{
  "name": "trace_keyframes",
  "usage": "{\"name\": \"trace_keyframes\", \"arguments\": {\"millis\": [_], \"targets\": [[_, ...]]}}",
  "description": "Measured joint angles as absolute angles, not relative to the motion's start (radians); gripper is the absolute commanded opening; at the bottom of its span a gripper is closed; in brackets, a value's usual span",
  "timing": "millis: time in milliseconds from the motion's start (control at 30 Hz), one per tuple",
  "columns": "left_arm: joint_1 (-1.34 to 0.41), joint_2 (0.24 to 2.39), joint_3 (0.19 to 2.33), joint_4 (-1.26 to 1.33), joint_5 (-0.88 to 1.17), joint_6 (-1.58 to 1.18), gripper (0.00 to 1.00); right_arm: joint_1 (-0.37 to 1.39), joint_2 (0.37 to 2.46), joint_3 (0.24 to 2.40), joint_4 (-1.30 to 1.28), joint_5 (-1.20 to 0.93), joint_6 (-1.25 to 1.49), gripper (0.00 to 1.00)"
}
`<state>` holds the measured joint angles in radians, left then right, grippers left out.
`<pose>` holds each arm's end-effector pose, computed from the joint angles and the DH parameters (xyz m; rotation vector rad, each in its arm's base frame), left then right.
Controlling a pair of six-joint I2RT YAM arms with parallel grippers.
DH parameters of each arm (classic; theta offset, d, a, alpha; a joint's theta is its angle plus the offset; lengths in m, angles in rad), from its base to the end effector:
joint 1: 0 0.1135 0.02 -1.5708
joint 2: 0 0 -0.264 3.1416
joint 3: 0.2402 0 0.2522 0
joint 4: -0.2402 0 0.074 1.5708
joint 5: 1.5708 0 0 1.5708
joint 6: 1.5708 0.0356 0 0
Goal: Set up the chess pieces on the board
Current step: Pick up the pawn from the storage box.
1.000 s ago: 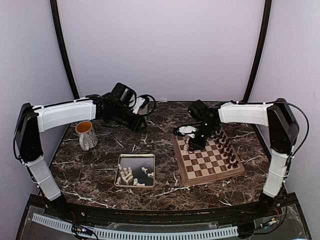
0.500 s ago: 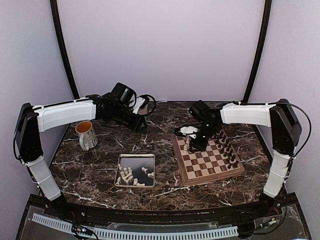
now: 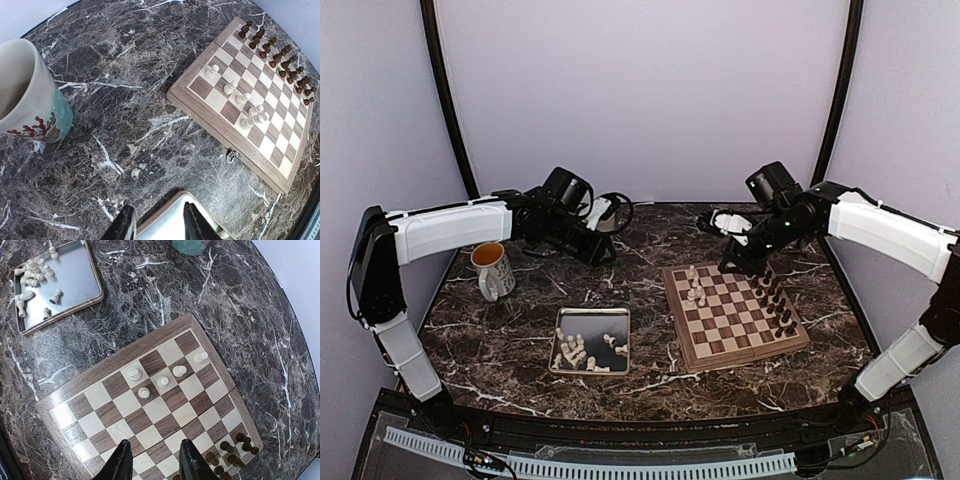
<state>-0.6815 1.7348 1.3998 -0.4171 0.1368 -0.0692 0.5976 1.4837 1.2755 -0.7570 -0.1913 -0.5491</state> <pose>0.3029 -0.2520 0.2754 0.7831 2.2431 -0.5291 0.2534 0.1807 0.2950 -1.4355 2.0835 0.2617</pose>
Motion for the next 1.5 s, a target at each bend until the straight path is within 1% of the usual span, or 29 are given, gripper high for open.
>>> {"name": "trace_keyframes", "arguments": {"millis": [133, 367, 433, 633, 733, 900, 1200, 1500], "targets": [[-0.686, 1.725, 1.377, -0.443, 0.149, -0.140, 0.31, 0.602, 1.444, 1.267, -0.764, -0.222, -0.561, 0.33], [-0.726, 1.568, 1.106, -0.432, 0.126, -0.468, 0.31, 0.602, 1.360, 1.116, -0.685, -0.270, -0.563, 0.32], [-0.765, 1.569, 1.089, -0.433, 0.111, -0.537, 0.31, 0.602, 1.370, 1.073, -0.665, -0.283, -0.562, 0.32], [-0.888, 1.700, 1.138, -0.445, 0.057, -0.752, 0.31, 0.602, 1.391, 1.001, -0.606, -0.321, -0.559, 0.32], [-0.915, 1.777, 1.160, -0.466, 0.038, -0.851, 0.31, 0.602, 1.391, 0.983, -0.572, -0.328, -0.559, 0.32], [-0.934, 1.842, 1.228, -0.535, -0.012, -0.963, 0.31, 0.602, 1.386, 0.956, -0.552, -0.337, -0.560, 0.33], [-0.935, 1.914, 1.325, -0.612, -0.036, -1.025, 0.30, 0.602, 1.382, 0.950, -0.542, -0.342, -0.563, 0.33], [-0.936, 1.934, 1.348, -0.690, -0.046, -1.035, 0.30, 0.602, 1.382, 0.944, -0.538, -0.341, -0.566, 0.33]]}}
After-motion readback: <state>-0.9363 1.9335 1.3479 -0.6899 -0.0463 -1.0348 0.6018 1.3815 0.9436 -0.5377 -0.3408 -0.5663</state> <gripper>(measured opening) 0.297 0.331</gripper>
